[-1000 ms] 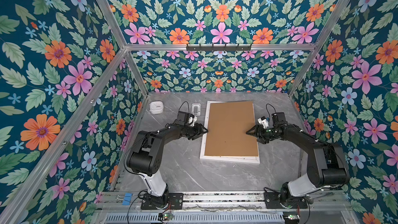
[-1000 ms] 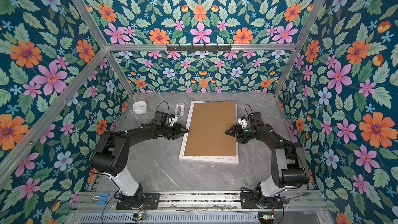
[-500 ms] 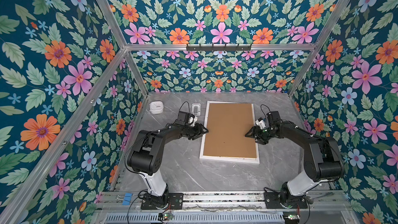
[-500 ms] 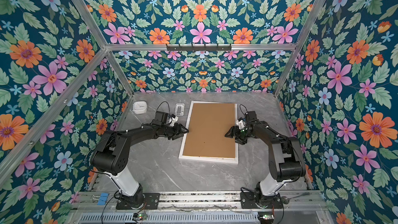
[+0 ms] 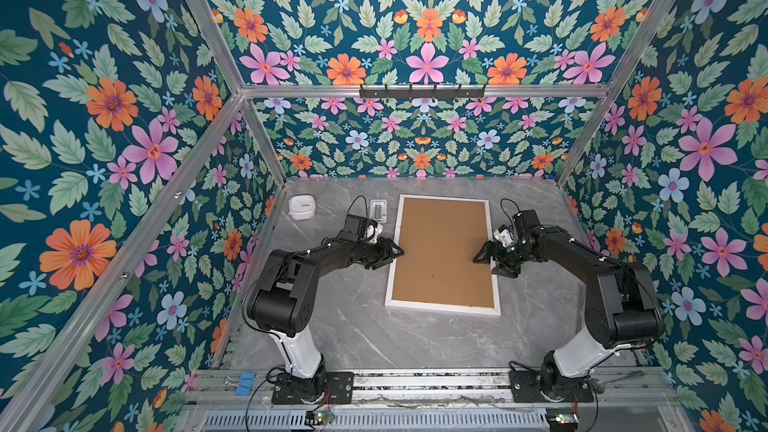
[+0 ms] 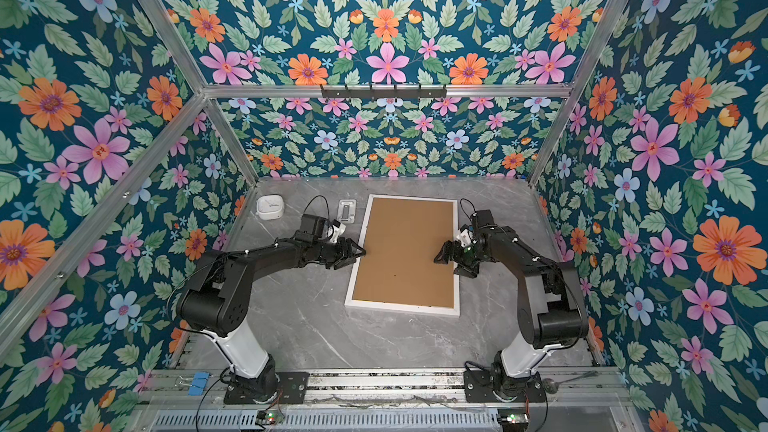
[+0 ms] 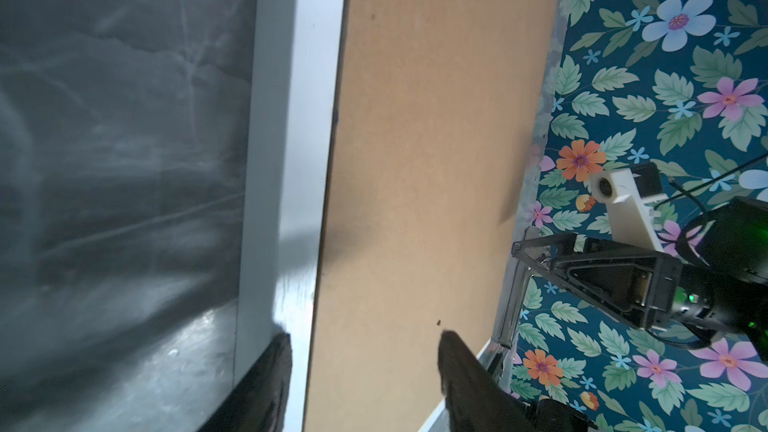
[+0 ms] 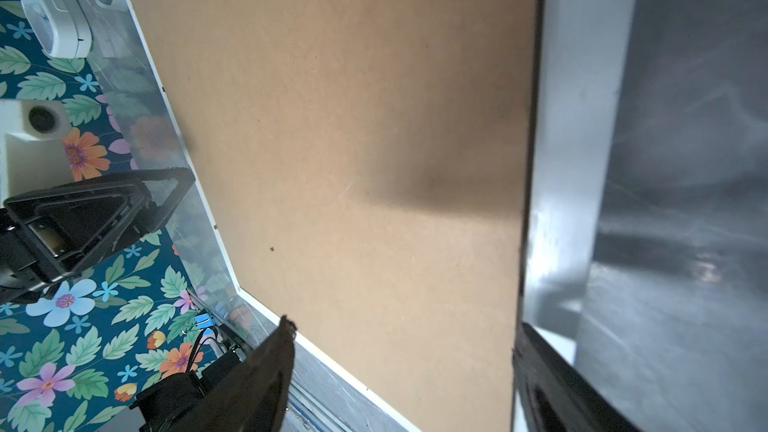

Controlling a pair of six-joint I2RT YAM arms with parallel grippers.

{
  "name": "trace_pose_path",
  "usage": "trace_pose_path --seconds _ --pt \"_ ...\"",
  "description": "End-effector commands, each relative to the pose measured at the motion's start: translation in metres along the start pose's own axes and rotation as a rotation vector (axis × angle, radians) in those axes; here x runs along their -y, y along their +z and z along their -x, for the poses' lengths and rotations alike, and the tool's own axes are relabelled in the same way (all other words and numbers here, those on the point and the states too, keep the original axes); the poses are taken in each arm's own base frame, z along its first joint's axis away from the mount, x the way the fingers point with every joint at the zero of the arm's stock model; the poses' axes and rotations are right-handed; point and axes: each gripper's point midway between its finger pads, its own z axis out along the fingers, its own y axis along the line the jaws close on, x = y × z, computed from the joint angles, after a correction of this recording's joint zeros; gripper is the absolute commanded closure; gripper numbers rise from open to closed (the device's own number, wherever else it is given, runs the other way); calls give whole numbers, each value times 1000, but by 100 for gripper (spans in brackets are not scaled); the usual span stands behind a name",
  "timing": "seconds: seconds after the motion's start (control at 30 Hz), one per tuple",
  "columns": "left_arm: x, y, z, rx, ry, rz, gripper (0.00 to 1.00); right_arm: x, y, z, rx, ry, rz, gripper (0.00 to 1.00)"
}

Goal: Put the photo into the frame

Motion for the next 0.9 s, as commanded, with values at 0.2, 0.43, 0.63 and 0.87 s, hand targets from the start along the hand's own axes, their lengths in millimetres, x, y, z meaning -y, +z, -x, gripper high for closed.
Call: trace_pose_path --seconds 0.2,0.43,0.63,0.87 --pt "-1 2 -1 -4 10 8 40 -3 -3 -7 -19 -18 -21 18" --pt "-7 6 -2 -11 6 14 40 -5 -10 -2 24 -27 -45 18" --pt "-6 8 0 -7 8 11 39 -5 -5 1 17 -19 -35 18" --pt "-7 8 -2 -10 5 15 39 4 16 -2 -31 -5 -46 18"
